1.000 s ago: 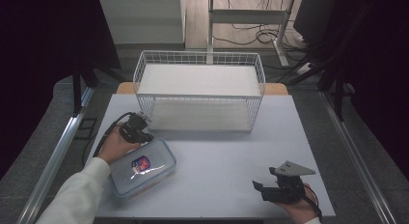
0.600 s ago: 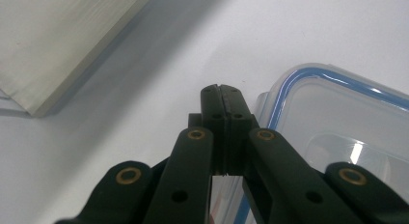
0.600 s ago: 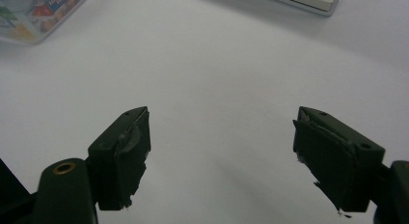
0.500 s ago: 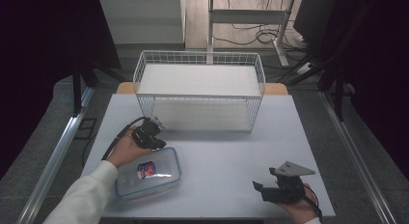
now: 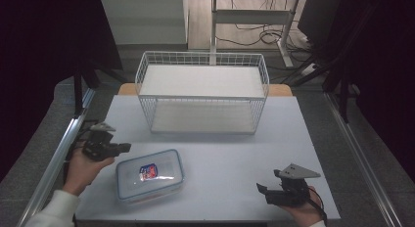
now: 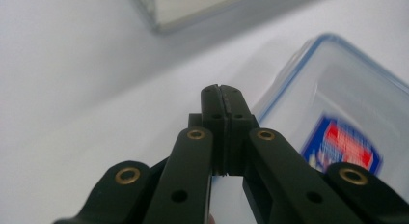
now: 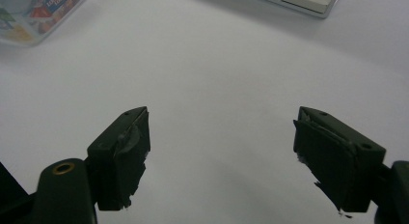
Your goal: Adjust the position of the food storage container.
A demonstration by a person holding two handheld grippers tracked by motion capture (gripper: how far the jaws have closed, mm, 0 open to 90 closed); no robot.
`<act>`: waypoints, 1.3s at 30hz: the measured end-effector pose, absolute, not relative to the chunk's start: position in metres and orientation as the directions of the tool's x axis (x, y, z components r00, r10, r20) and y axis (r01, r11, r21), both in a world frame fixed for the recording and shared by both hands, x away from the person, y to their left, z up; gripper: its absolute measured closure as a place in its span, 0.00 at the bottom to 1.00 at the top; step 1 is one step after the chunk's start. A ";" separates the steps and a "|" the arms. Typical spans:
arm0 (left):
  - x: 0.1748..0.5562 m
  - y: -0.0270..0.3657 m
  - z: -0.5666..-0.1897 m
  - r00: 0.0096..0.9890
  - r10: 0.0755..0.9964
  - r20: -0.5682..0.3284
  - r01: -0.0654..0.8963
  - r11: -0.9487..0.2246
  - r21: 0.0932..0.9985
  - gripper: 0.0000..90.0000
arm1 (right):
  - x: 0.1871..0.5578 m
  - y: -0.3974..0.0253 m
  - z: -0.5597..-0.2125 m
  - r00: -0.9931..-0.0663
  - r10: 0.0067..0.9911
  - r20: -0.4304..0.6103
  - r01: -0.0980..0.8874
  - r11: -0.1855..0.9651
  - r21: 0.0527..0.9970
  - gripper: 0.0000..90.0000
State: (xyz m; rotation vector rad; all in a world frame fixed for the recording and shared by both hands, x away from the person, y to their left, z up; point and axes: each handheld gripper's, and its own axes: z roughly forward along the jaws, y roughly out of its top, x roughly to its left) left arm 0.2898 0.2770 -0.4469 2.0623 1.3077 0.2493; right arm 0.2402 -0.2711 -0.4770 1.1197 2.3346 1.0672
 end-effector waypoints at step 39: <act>0.221 0.294 -0.516 0.361 0.888 -0.284 0.856 -0.196 0.478 1.00 | 0.241 -0.267 -0.479 -0.637 0.771 0.013 0.524 0.420 0.741 0.22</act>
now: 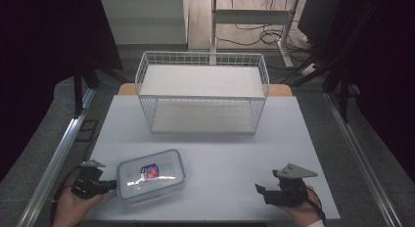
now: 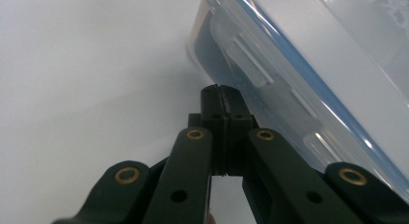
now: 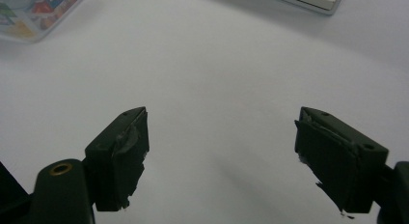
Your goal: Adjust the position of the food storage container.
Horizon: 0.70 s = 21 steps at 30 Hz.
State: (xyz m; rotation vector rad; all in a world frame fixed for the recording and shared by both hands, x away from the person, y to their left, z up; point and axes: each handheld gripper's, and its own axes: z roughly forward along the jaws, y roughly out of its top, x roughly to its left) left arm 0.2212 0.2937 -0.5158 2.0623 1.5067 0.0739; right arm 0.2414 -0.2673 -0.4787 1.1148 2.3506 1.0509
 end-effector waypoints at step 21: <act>0.266 0.229 -0.512 0.462 0.844 -0.272 0.830 -0.303 0.469 1.00 | 0.241 -0.268 -0.478 -0.639 0.769 0.013 0.522 0.421 0.742 0.22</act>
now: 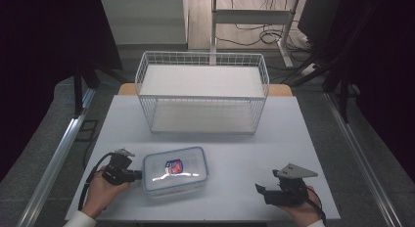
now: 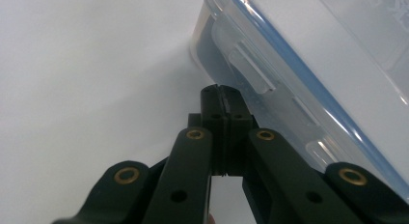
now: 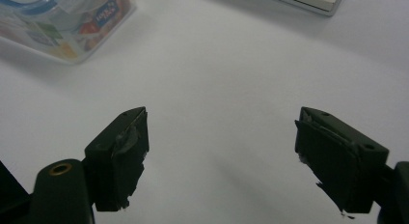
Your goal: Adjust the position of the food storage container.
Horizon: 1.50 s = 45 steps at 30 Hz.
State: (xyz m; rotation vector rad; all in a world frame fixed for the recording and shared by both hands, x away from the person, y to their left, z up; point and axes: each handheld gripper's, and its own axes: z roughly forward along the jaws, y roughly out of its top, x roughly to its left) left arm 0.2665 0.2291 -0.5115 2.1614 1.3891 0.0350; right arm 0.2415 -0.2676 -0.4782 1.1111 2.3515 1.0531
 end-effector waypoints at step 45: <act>0.276 0.201 -0.480 0.505 0.815 -0.284 0.733 -0.231 0.640 0.97 | 0.242 -0.266 -0.480 -0.641 0.768 -0.006 0.507 0.428 0.748 0.22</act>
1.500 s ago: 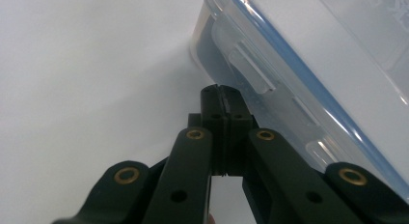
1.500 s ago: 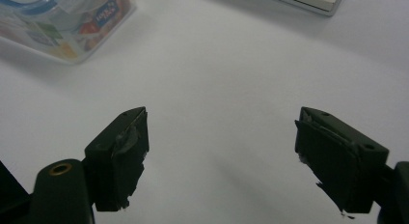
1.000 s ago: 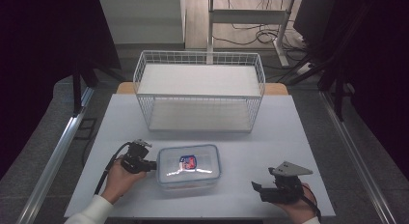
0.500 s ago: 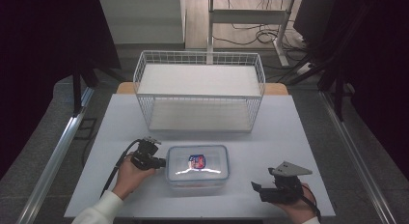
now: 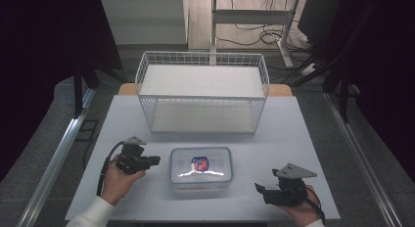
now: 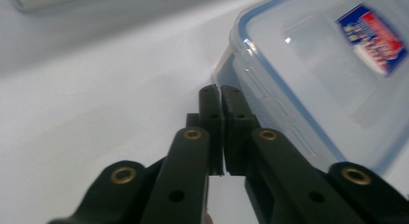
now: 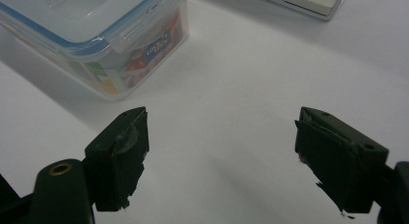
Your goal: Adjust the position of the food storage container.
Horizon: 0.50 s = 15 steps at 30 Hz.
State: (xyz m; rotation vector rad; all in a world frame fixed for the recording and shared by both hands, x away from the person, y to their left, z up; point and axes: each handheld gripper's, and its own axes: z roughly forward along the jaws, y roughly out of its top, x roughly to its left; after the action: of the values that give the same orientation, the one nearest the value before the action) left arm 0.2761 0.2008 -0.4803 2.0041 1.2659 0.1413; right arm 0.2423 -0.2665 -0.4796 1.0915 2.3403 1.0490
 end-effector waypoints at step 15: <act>0.254 0.208 -0.471 0.473 0.818 -0.326 0.709 -0.134 0.693 0.30 | 0.242 -0.264 -0.479 -0.651 0.758 -0.019 0.482 0.434 0.761 0.20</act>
State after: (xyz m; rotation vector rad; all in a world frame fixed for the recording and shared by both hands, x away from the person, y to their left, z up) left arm 0.2536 0.2076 -0.4710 1.8822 1.2772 0.1650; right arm 0.2417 -0.2641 -0.4789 1.0588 2.3322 1.0645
